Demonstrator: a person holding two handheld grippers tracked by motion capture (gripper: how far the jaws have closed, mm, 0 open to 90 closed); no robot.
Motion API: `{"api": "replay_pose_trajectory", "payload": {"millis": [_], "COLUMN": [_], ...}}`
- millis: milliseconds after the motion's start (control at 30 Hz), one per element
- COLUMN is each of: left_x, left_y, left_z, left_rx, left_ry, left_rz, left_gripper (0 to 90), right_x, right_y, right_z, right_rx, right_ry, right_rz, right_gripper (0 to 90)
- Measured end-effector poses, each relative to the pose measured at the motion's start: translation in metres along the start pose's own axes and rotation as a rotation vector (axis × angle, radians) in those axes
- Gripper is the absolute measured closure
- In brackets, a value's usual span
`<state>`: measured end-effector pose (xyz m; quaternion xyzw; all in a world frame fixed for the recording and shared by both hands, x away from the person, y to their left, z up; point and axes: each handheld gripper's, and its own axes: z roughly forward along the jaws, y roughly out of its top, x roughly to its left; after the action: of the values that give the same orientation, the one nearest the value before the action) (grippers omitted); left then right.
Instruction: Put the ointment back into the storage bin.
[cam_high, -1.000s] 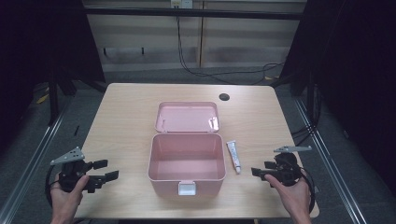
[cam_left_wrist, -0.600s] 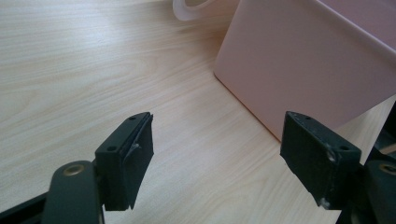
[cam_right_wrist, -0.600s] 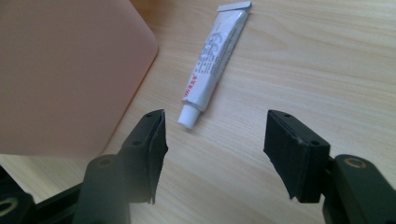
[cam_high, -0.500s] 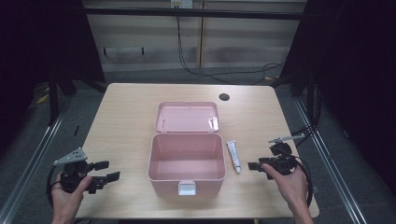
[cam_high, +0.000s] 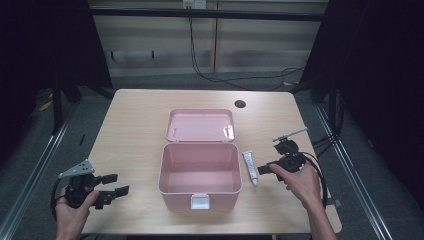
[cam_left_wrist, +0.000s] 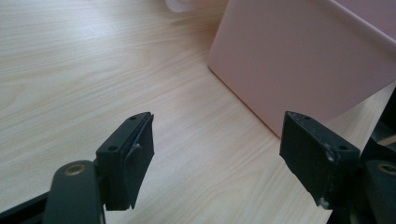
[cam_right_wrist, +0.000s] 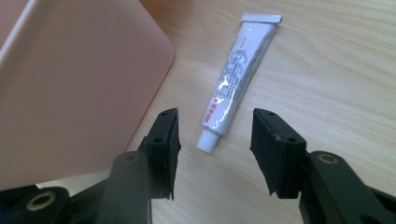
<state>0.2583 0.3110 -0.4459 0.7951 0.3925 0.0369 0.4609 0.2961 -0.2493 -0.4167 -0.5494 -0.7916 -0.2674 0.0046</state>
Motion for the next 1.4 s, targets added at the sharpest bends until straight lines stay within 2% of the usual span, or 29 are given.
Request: {"api": "replay_pose_trajectory", "payload": {"millis": [167,400,567,733,933,967,1067,1100,1167,1400], "left_x": [0.000,-0.001,-0.002,-0.001,-0.001,-0.001,-0.001,-0.001,-0.001,0.000], "left_y": [0.000,0.000,0.000,0.000,0.000,0.000,-0.001,-0.001,-0.001,-0.001], "left_z": [0.001,0.001,0.001,0.001,0.002,0.002,0.002,0.002,0.003,0.003], "left_rx": [0.005,0.011,0.022,0.024,0.027,0.028,0.032,0.035,0.038,0.045], "left_ry": [-0.004,-0.009,-0.012,-0.006,-0.009,-0.009,-0.012,-0.011,-0.011,-0.008], "left_rz": [0.007,0.002,0.006,0.002,-0.004,-0.004,-0.005,-0.002,-0.001,-0.003], "left_gripper": [25.9,26.0,26.3,26.4,26.4,26.3,26.4,26.4,26.3,26.3], "right_x": [0.002,0.004,0.008,0.009,0.010,0.012,0.012,0.012,0.011,0.010], "right_y": [0.009,0.022,0.030,0.040,0.047,0.050,0.051,0.052,0.052,0.055], "right_z": [0.003,0.014,0.017,0.028,0.037,0.042,0.045,0.050,0.053,0.060], "right_rx": [0.044,0.145,0.183,0.267,0.308,0.319,0.329,0.343,0.349,0.359], "right_ry": [-0.047,-0.065,-0.087,-0.091,-0.081,-0.088,-0.095,-0.117,-0.131,-0.143], "right_rz": [-0.031,-0.027,-0.020,0.000,0.013,0.019,0.021,0.022,0.021,0.040], "right_gripper": [54.3,56.1,55.2,52.5,46.8,43.4,46.4,49.3,51.1,55.1]}}
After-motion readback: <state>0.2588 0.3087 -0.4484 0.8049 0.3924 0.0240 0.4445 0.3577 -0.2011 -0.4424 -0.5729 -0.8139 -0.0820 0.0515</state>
